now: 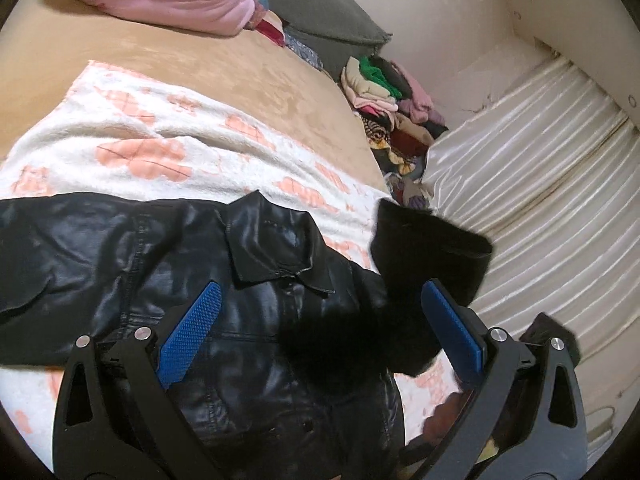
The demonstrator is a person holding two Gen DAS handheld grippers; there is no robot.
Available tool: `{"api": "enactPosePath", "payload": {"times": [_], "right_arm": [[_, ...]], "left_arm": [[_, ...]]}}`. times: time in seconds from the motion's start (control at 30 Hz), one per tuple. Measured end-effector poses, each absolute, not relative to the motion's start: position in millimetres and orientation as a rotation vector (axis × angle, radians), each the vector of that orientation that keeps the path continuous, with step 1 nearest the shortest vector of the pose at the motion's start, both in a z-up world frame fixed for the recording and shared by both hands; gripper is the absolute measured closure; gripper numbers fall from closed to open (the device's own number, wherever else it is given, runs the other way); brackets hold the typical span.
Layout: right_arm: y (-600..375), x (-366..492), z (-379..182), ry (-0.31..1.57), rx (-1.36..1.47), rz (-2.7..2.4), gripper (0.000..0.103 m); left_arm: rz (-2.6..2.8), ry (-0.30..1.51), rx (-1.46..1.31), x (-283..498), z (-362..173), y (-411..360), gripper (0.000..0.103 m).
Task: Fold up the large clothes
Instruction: 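Fold the held sleeve across the jacket back and open the right tool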
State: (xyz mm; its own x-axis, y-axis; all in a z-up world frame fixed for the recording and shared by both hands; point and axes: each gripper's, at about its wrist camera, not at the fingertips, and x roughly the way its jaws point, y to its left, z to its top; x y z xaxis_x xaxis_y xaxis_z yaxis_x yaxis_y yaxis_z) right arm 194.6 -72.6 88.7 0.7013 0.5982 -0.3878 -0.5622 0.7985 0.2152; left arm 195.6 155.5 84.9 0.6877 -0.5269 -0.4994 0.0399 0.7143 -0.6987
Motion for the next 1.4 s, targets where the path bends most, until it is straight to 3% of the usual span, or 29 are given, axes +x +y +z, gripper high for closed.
{"api": "enactPosePath", "payload": {"times": [0.27,0.63,0.73,0.77,0.8,0.87,1.07,1.1,1.13,1.17,1.2,1.23,1.3,1.4], "right_arm": [[-16.9,180.5,38.3,0.573,-0.019,0.707,0.097],[14.3,165.2,-19.7,0.713,-0.093,0.742,0.092],[16.3,162.4,-27.8,0.748,-0.12,0.734,0.08],[15.9,160.5,-31.0,0.769,-0.138,0.74,0.066],[14.5,157.5,-34.6,0.796,-0.148,0.752,0.036],[2.7,149.7,-35.6,0.824,-0.138,0.751,0.006],[-55.7,139.5,-19.4,0.798,-0.063,0.716,0.007],[-65.9,141.0,-16.3,0.792,-0.046,0.693,0.007],[-79.2,144.0,-12.6,0.783,-0.026,0.661,0.008],[-86.8,146.9,-9.9,0.777,-0.014,0.647,0.016],[-98.0,152.7,-6.2,0.771,-0.003,0.619,0.026],[-107.7,157.0,-3.7,0.767,0.003,0.59,0.028],[-125.5,168.2,1.8,0.758,0.02,0.541,0.039],[-155.2,188.2,14.8,0.732,0.042,0.451,0.051]], "left_arm": [[-0.382,0.782,-0.782,189.3,61.0,174.0,0.009],[-0.338,0.981,-0.744,196.6,-7.5,163.5,0.009],[-0.324,1.022,-0.745,199.0,-23.9,162.2,0.009],[-0.323,1.031,-0.753,199.3,-28.6,161.6,0.009],[-0.315,1.048,-0.756,199.5,-34.4,160.7,0.009],[-0.296,1.08,-0.739,199.7,-42.7,156.5,0.009],[-0.275,1.108,-0.713,188.0,-56.2,149.3,0.009],[-0.264,1.106,-0.696,188.7,-56.9,146.8,0.014],[-0.25,1.095,-0.676,189.8,-55.6,144.2,0.034],[-0.24,1.084,-0.661,191.5,-53.9,141.1,0.049],[-0.213,1.075,-0.632,192.6,-51.1,139.3,0.075],[-0.199,1.066,-0.606,194.6,-47.4,136.6,0.093],[-0.231,1.023,-0.595,195.8,-33.4,133.5,0.1],[-0.253,0.901,-0.489,188.9,10.2,121.5,0.1]]}}
